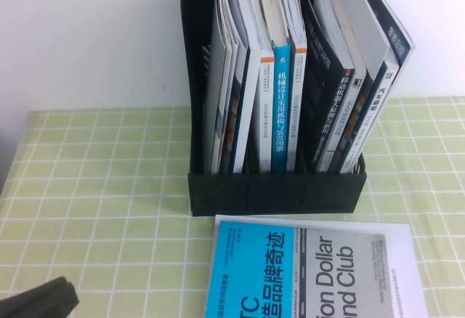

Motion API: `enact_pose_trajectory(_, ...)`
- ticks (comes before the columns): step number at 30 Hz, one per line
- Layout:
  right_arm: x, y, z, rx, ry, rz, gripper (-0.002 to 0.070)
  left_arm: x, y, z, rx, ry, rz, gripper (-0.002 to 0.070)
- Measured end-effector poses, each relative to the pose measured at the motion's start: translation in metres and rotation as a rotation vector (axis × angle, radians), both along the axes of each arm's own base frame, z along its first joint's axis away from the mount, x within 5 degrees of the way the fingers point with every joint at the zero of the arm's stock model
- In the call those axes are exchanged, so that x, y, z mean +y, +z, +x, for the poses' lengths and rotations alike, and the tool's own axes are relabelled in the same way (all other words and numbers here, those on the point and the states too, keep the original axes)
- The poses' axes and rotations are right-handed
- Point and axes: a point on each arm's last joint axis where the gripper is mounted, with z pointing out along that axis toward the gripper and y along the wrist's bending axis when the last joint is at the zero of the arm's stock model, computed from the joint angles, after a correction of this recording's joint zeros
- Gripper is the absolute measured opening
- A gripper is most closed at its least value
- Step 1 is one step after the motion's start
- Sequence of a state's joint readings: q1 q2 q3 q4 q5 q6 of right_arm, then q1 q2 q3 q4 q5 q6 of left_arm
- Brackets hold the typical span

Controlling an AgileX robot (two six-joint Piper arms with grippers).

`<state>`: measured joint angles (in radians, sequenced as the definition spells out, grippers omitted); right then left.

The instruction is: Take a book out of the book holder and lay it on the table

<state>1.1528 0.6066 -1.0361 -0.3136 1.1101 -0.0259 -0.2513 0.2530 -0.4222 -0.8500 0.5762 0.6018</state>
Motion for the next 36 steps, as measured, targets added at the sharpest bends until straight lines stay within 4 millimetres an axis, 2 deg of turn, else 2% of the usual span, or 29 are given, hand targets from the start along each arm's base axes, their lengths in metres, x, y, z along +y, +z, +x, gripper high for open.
enact_pose_trajectory(3, -0.013, -0.025, -0.006, -0.047, 0.009, 0.081, -0.0001, 0.005, -0.019, -0.001, -0.02, 0.056, -0.033, -0.0002)
enact_pose_trajectory(6, -0.016, -0.058, -0.004, -0.11, 0.0, 0.099, -0.0001, 0.008, -0.044, 0.005, 0.007, 0.11, -0.037, -0.0002)
enact_pose_trajectory(9, -0.017, -0.09, 0.003, -0.125, -0.082, 0.115, -0.0001, 0.009, -0.065, 0.009, 0.049, 0.144, -0.029, -0.0002)
enact_pose_trajectory(12, -0.017, -0.115, 0.01, -0.121, -0.18, 0.113, -0.0001, 0.01, -0.072, 0.011, 0.064, 0.163, -0.044, -0.0002)
enact_pose_trajectory(15, -0.018, -0.13, 0.014, -0.143, -0.219, 0.073, -0.0001, 0.011, -0.071, 0.012, 0.054, 0.181, -0.059, -0.0002)
enact_pose_trajectory(19, -0.019, -0.136, 0.015, -0.148, -0.236, 0.047, -0.0001, 0.012, -0.071, 0.013, 0.056, 0.186, -0.075, -0.0002)
enact_pose_trajectory(36, -0.02, -0.137, 0.016, -0.145, -0.248, 0.039, -0.0001, 0.01, -0.07, 0.012, 0.079, 0.173, -0.115, -0.0003)
